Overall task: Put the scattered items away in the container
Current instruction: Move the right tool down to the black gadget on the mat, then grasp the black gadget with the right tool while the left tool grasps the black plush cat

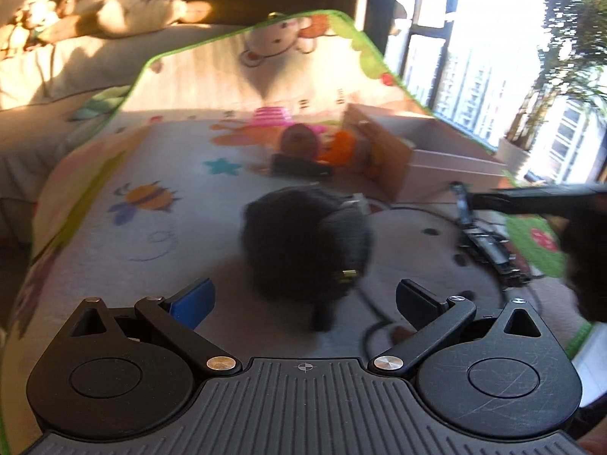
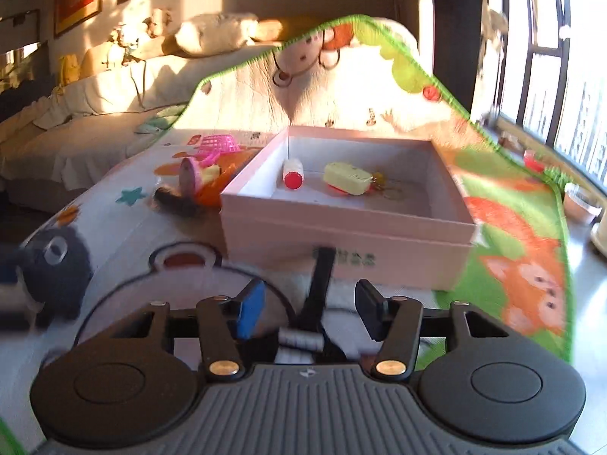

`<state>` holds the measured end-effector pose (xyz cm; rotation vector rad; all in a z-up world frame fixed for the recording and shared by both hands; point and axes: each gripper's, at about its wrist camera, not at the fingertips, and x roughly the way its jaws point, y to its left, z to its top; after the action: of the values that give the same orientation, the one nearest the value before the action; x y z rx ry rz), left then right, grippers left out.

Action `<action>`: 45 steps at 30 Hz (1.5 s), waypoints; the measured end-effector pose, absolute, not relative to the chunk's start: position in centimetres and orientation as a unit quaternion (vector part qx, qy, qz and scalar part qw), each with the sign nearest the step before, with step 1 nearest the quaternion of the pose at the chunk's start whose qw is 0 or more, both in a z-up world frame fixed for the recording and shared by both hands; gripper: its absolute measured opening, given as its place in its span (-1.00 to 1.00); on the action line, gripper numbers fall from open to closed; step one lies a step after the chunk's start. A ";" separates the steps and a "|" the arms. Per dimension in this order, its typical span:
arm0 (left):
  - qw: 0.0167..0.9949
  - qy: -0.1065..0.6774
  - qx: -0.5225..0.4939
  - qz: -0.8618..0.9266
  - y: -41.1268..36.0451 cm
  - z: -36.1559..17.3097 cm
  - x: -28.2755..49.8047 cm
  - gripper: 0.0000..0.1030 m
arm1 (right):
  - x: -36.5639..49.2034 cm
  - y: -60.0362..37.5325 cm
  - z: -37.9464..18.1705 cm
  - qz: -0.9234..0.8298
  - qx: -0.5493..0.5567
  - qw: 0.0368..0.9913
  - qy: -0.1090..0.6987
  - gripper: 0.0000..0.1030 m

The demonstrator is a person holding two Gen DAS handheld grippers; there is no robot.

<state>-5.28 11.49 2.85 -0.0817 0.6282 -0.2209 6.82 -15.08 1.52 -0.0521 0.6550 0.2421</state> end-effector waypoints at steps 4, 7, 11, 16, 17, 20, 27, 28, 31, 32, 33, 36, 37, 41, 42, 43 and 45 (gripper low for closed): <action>0.946 0.300 -0.032 -0.117 11.0 3.4 -5.9 1.00 | 9.2 -14.4 0.8 0.114 -0.036 0.929 0.351 -0.79; 0.951 0.286 -0.032 -0.112 11.4 4.2 -6.7 1.00 | 6.6 -15.5 3.9 0.140 -0.020 0.944 0.299 -0.80; 0.955 0.270 -0.052 -0.109 12.0 4.8 -7.4 1.00 | 1.0 -16.9 9.6 0.156 -0.024 0.965 0.211 -0.80; 0.960 0.255 -0.052 -0.109 11.6 5.9 -7.9 1.00 | -3.0 -17.8 13.6 0.159 -0.024 0.978 0.130 -0.80; 0.961 0.250 -0.051 -0.109 11.4 6.2 -8.1 1.00 | -3.2 -18.0 13.7 0.158 -0.017 0.979 0.127 -0.80; 0.963 0.242 -0.049 -0.111 11.0 6.8 -8.6 1.00 | -2.9 -18.4 11.9 0.153 0.012 0.976 0.153 -0.80; 0.962 0.245 -0.039 -0.111 10.5 6.9 -9.4 1.00 | -2.2 -18.4 9.2 0.167 0.034 0.962 0.211 -0.80; 0.962 0.244 -0.042 -0.111 10.6 6.8 -9.4 1.00 | -3.0 -18.4 10.1 0.171 0.034 0.966 0.192 -0.80; 0.961 0.249 -0.052 -0.113 10.4 6.3 -9.2 1.00 | -3.9 -18.6 10.3 0.178 0.050 0.965 0.186 -0.80; 0.959 0.251 -0.054 -0.116 10.3 6.0 -9.1 1.00 | -3.5 -18.5 9.2 0.176 0.052 0.962 0.204 -0.80; 0.958 0.255 -0.053 -0.118 10.1 5.8 -9.0 1.00 | -2.8 -18.2 7.5 0.166 0.050 0.957 0.231 -0.80; 0.958 0.258 -0.035 -0.118 9.4 5.7 -8.9 1.00 | -1.4 -18.5 5.3 0.152 0.074 0.947 0.273 -0.80; 0.959 0.255 -0.029 -0.119 9.3 5.7 -9.0 1.00 | -1.6 -18.7 5.9 0.159 0.078 0.949 0.263 -0.80; 0.959 0.254 -0.032 -0.118 9.3 5.7 -9.0 1.00 | -3.2 -19.2 9.7 0.173 0.062 0.959 0.214 -0.80; 0.959 0.255 -0.034 -0.118 9.3 5.6 -8.9 1.00 | -3.6 -19.4 10.5 0.175 0.059 0.960 0.209 -0.80; 0.959 0.255 -0.035 -0.120 9.3 5.6 -8.9 1.00 | -3.7 -19.6 11.0 0.175 0.057 0.960 0.210 -0.80; 0.958 0.257 -0.033 -0.126 9.0 5.5 -8.9 1.00 | -3.6 -20.0 11.4 0.175 0.060 0.957 0.224 -0.80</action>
<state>-8.95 9.05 5.53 -0.0664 0.5209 -0.2552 -3.59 -19.99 11.35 0.1210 0.4547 0.3554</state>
